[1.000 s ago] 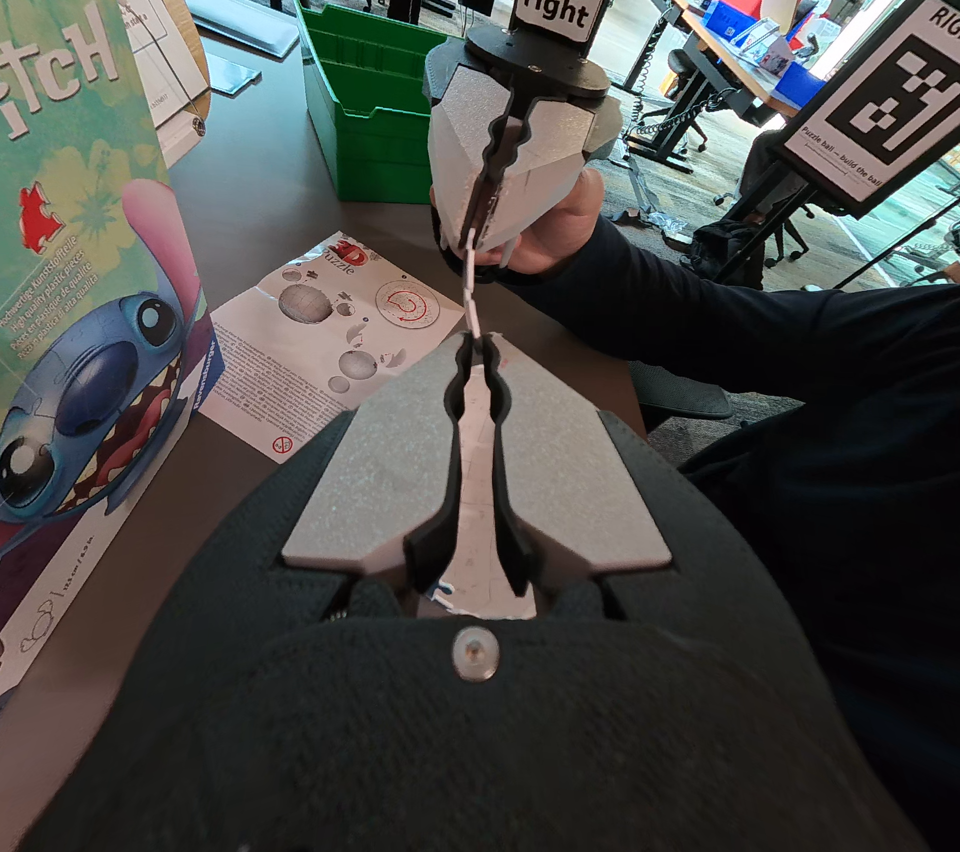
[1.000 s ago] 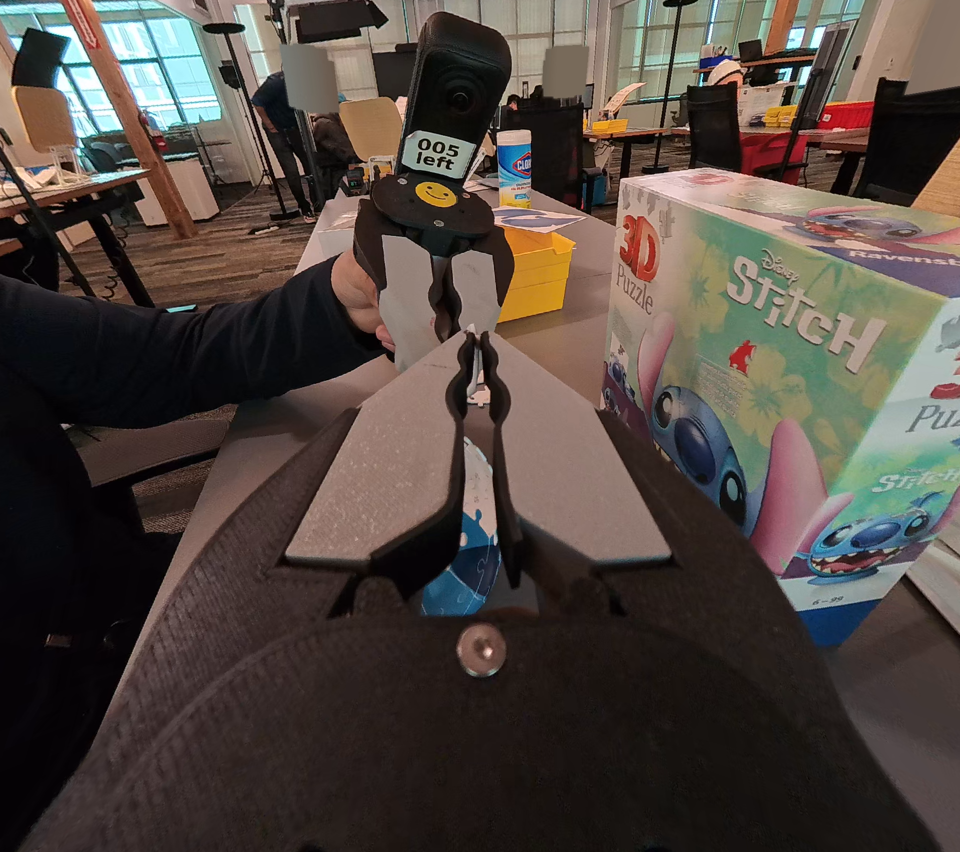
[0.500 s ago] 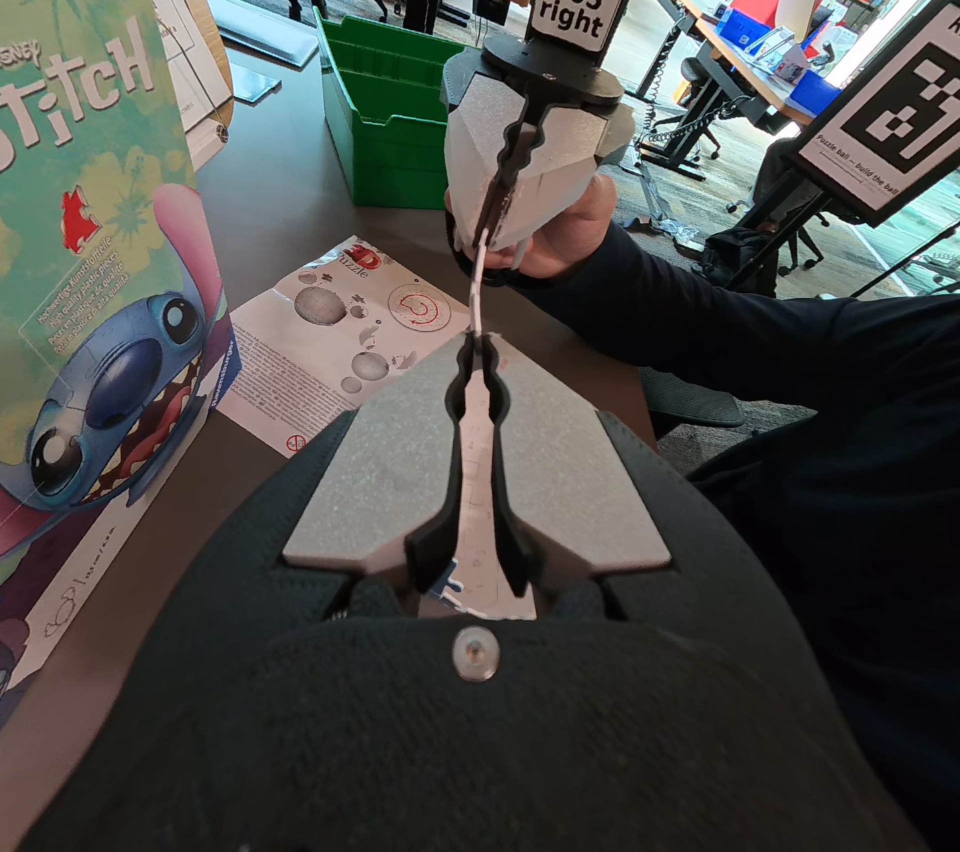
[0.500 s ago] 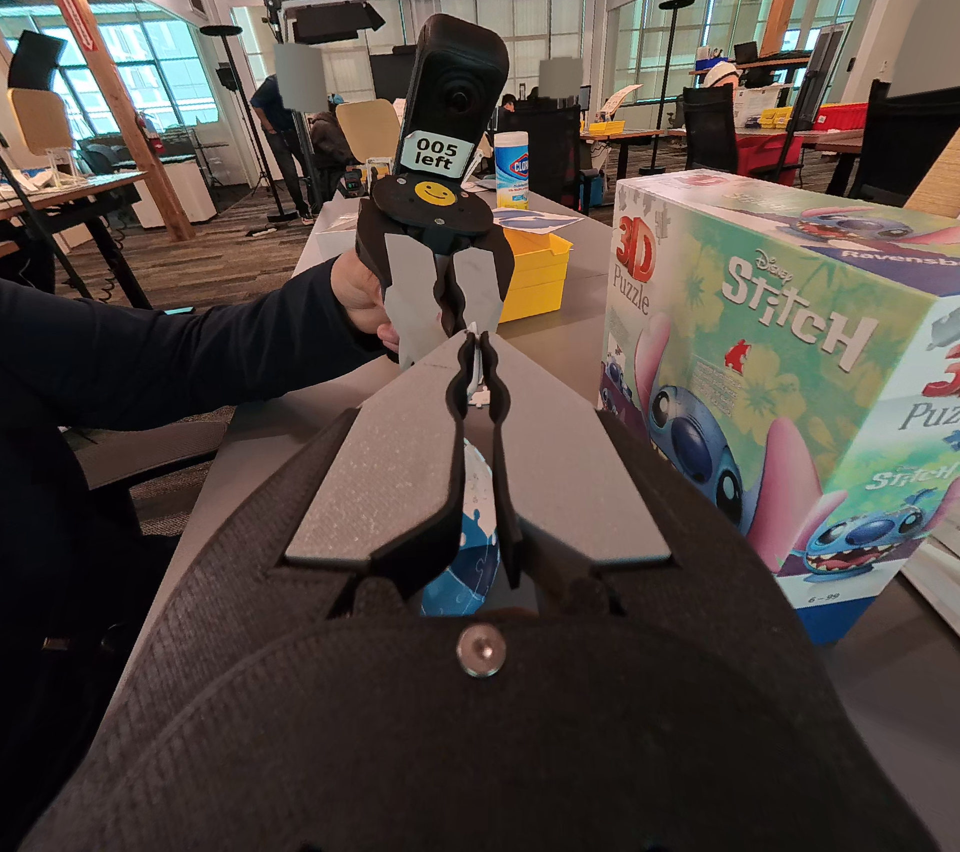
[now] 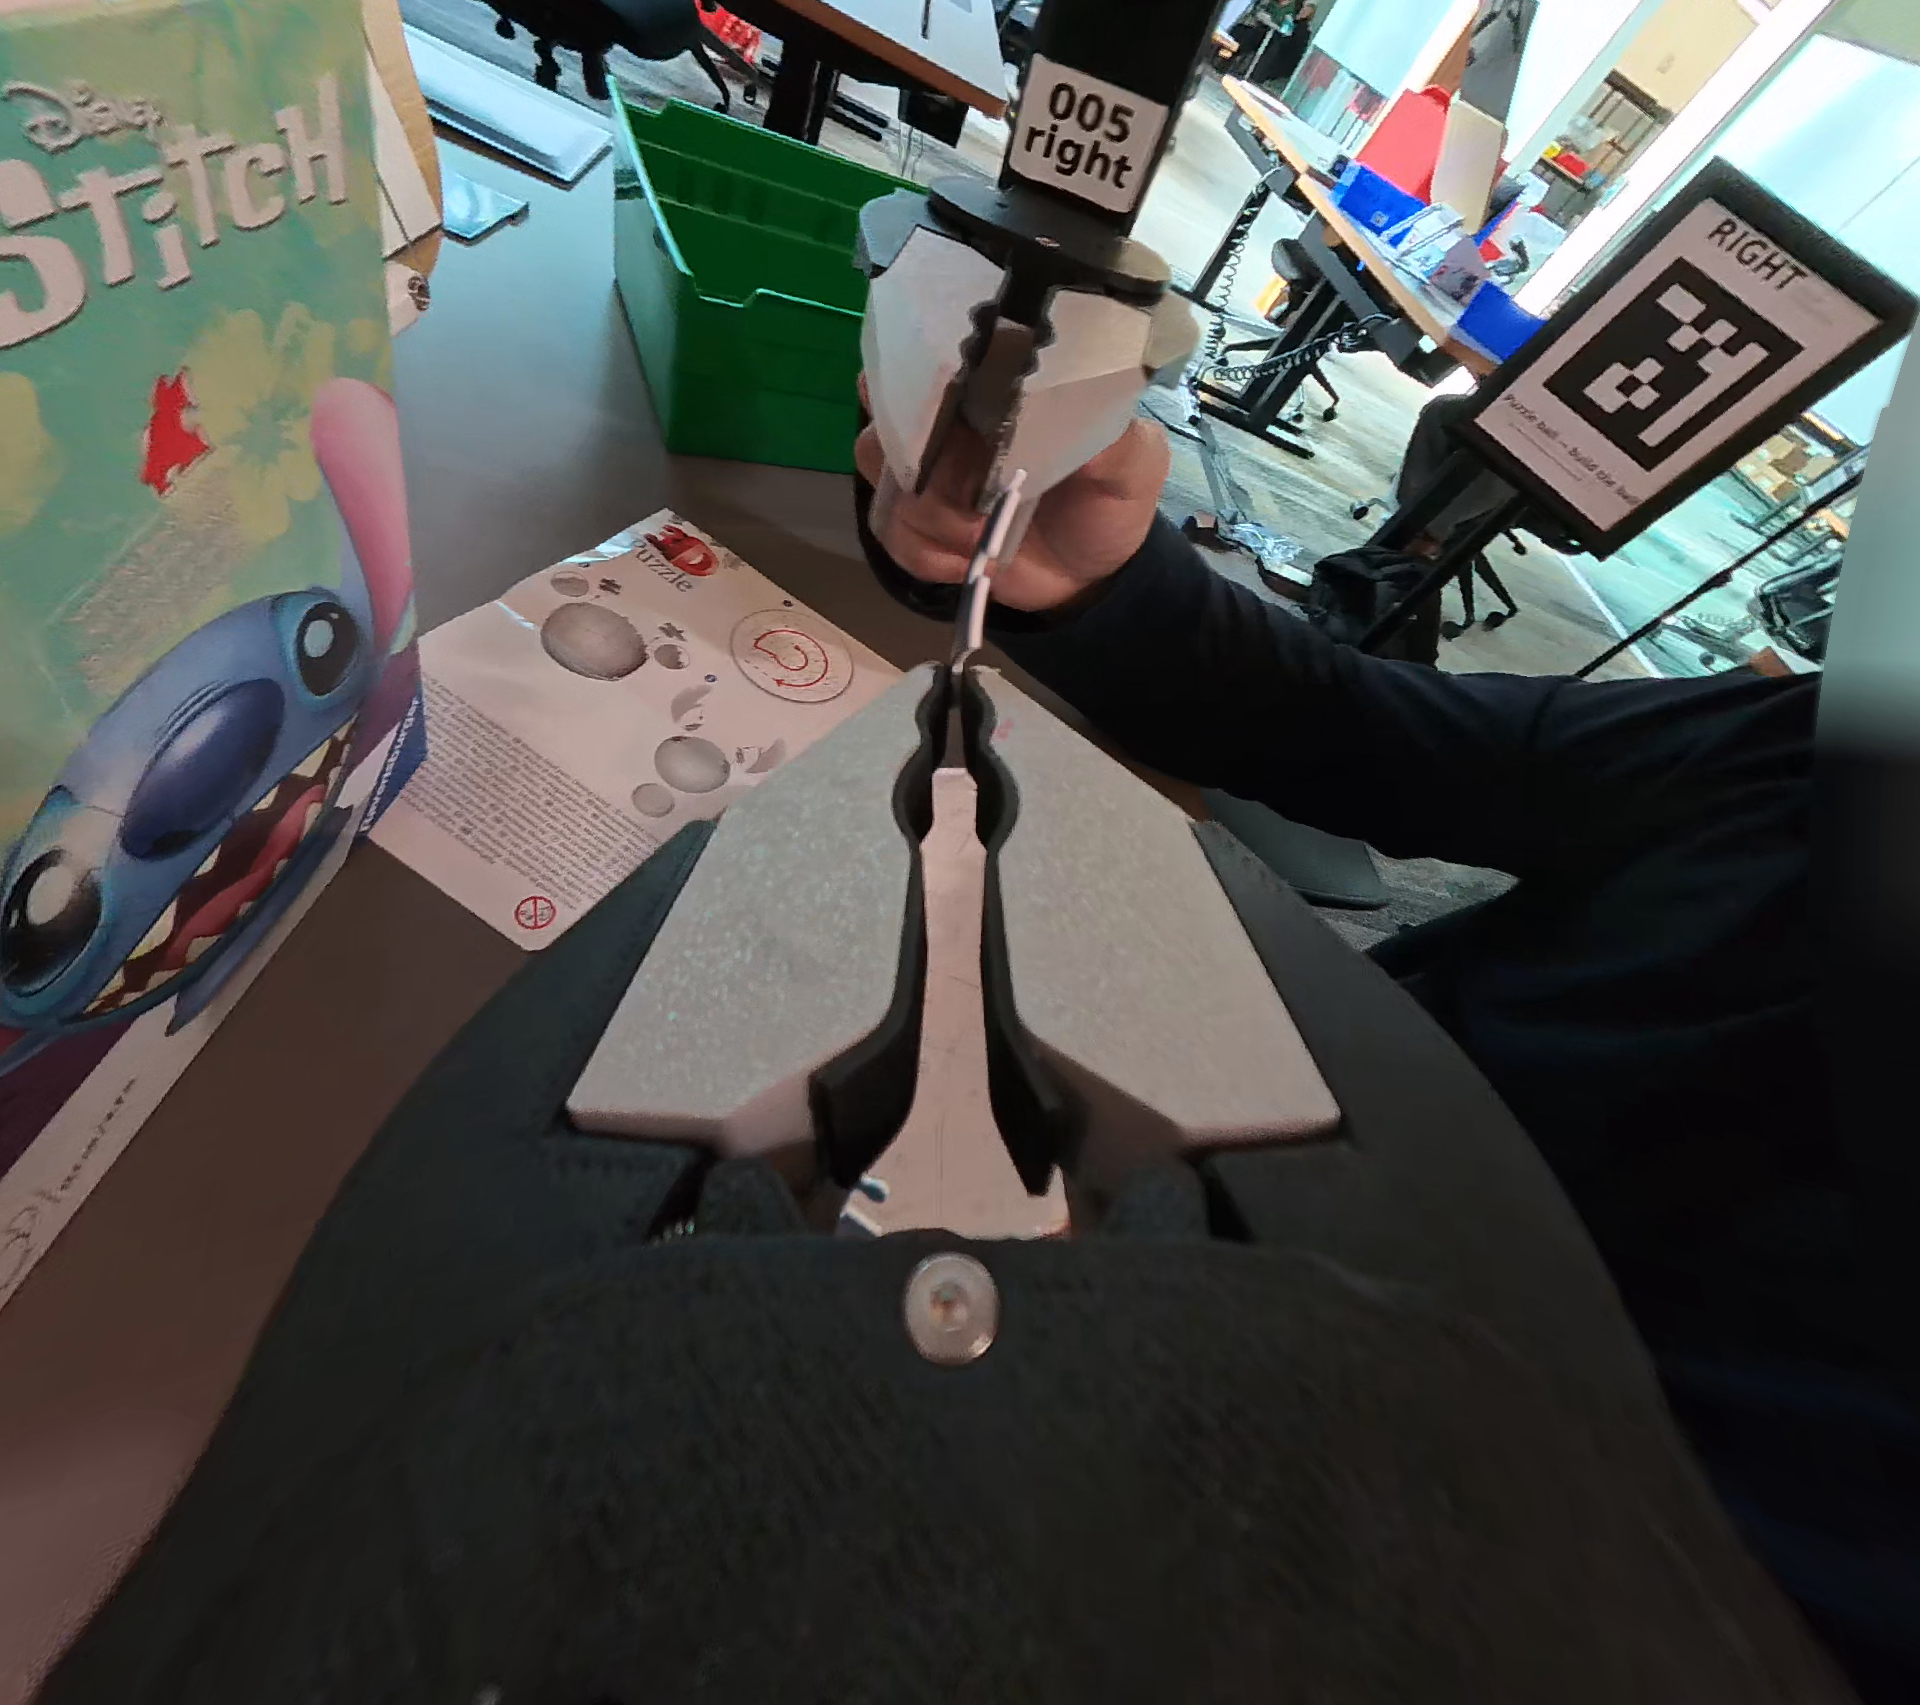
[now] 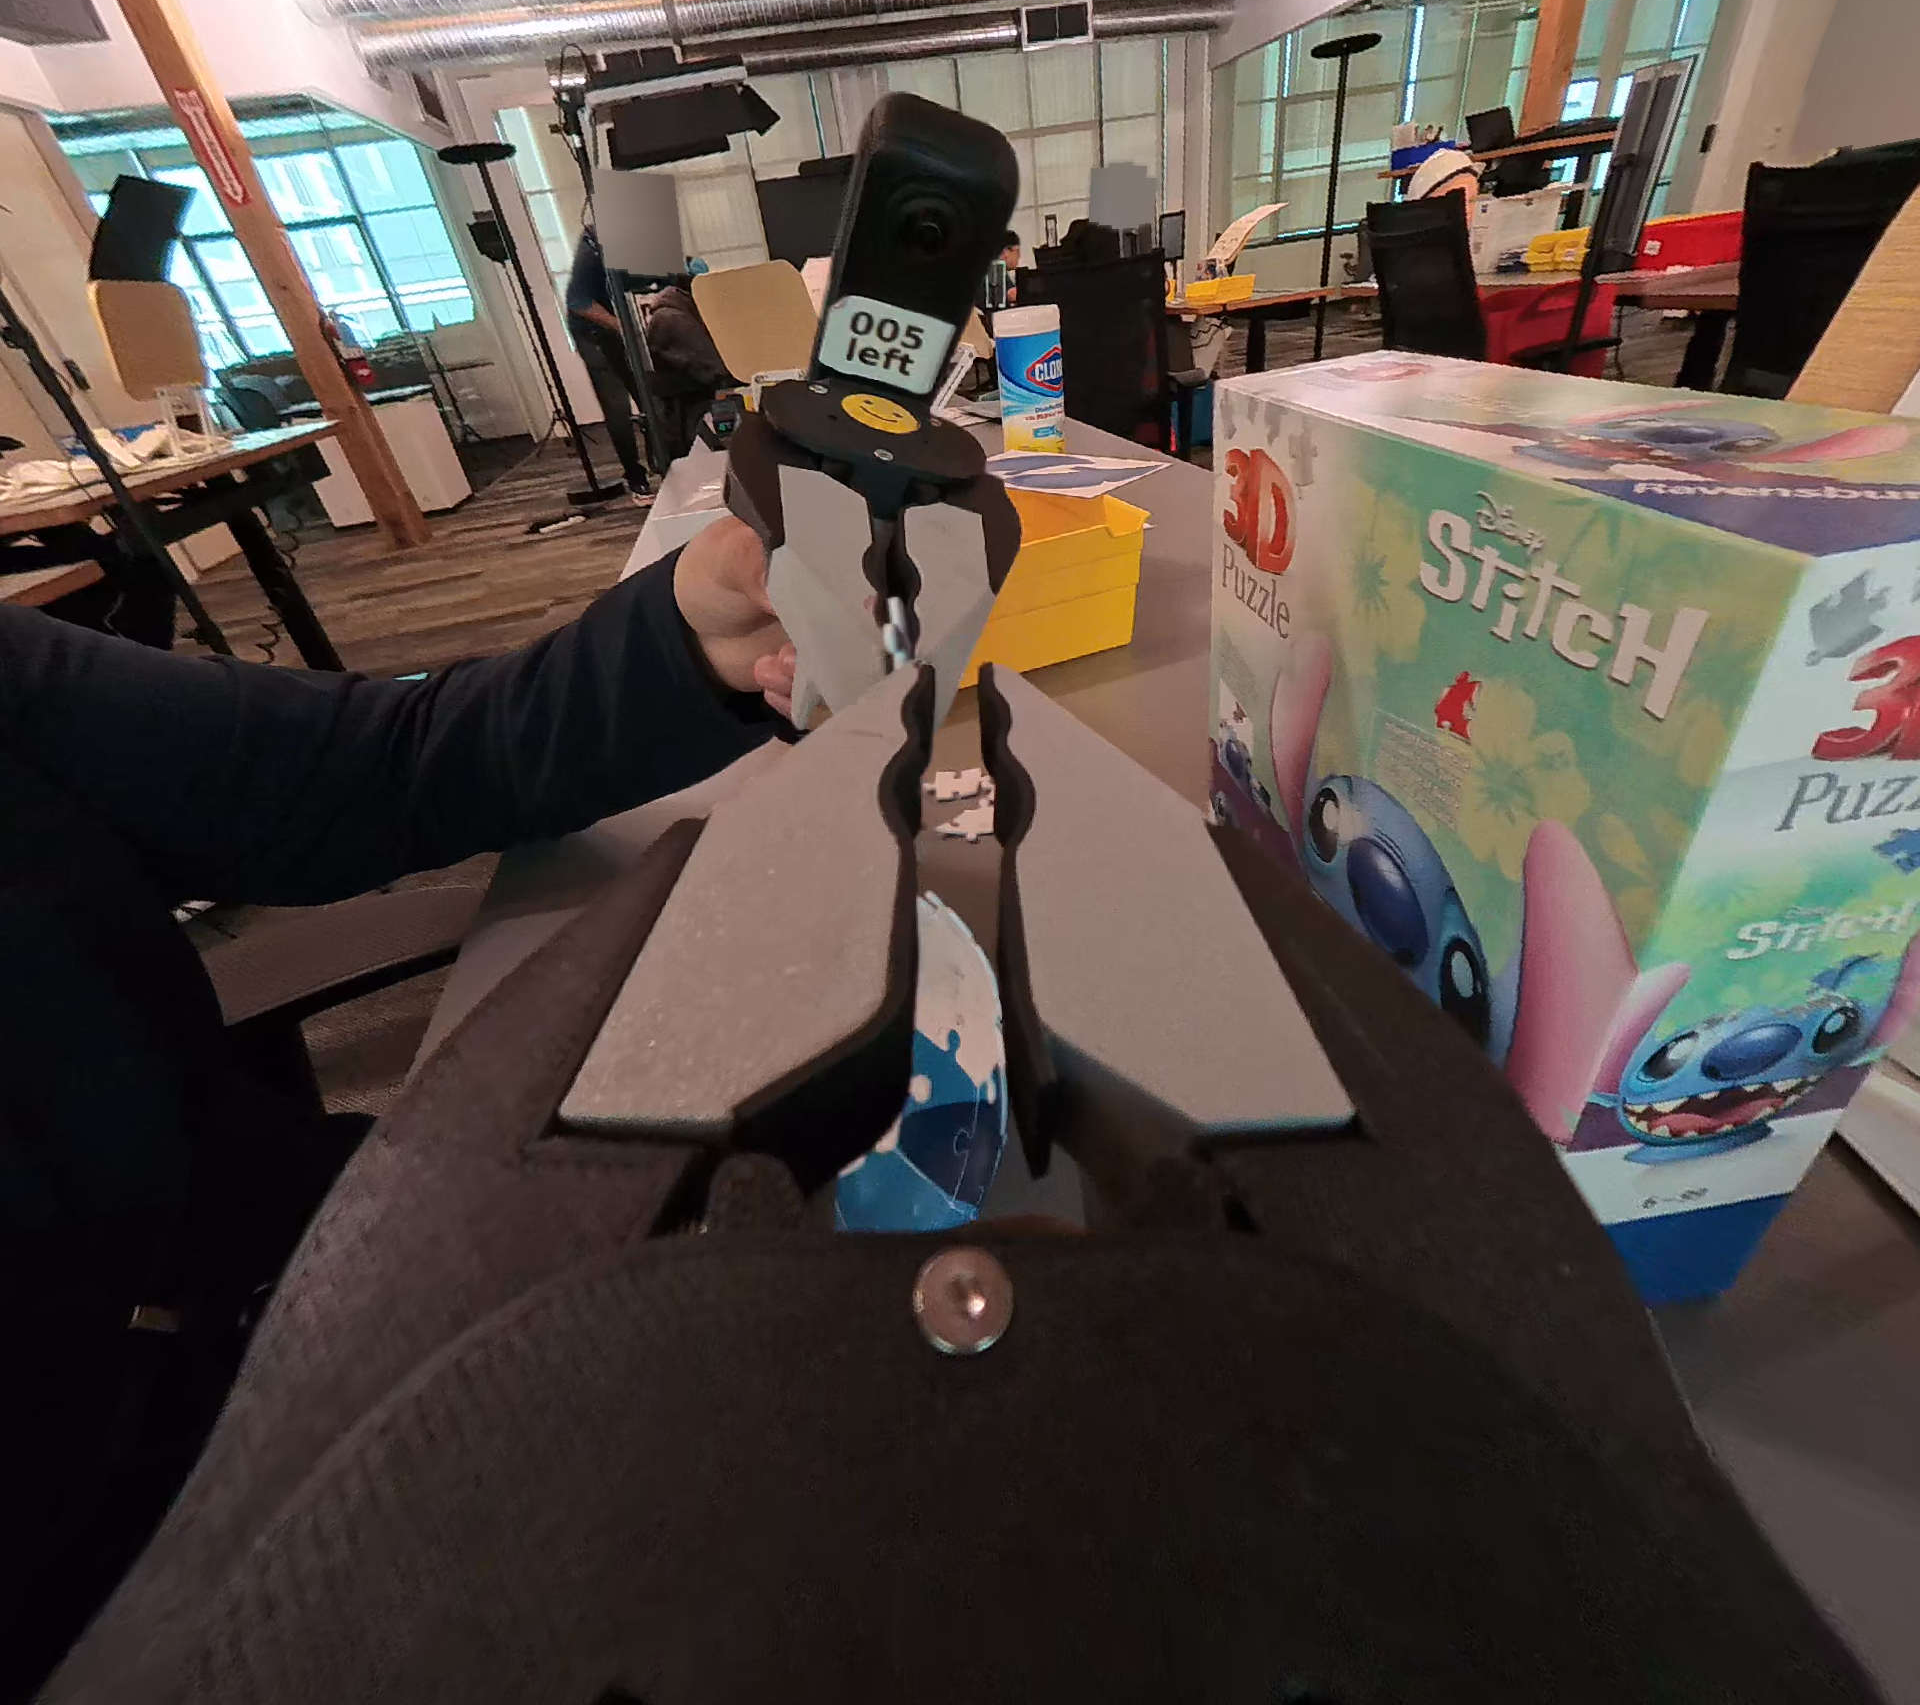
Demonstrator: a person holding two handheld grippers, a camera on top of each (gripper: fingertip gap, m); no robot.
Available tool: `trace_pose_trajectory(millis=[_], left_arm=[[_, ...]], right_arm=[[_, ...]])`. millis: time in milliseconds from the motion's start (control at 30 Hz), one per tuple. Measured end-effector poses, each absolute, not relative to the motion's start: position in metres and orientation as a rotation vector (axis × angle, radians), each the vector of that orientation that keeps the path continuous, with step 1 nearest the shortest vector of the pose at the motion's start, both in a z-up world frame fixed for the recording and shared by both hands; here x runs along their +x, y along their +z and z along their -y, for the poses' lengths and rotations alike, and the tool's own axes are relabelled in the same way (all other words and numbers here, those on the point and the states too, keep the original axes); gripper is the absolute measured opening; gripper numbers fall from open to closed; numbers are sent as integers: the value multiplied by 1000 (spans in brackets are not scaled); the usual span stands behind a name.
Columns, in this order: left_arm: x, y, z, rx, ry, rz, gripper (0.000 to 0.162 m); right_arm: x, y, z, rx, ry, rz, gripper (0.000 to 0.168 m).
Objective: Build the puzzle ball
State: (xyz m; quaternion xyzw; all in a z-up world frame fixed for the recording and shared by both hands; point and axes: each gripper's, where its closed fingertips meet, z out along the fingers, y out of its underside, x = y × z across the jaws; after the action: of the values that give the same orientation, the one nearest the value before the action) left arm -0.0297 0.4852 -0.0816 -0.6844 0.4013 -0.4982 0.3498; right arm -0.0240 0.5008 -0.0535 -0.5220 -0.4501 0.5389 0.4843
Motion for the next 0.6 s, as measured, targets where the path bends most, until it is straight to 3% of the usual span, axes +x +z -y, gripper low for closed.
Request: trace_pose_trajectory(millis=[600], left_arm=[[-32,-101,-489,-1866,-1151,-1100,0]], right_arm=[[-29,-65,-501,-1313,1184,1169,0]])
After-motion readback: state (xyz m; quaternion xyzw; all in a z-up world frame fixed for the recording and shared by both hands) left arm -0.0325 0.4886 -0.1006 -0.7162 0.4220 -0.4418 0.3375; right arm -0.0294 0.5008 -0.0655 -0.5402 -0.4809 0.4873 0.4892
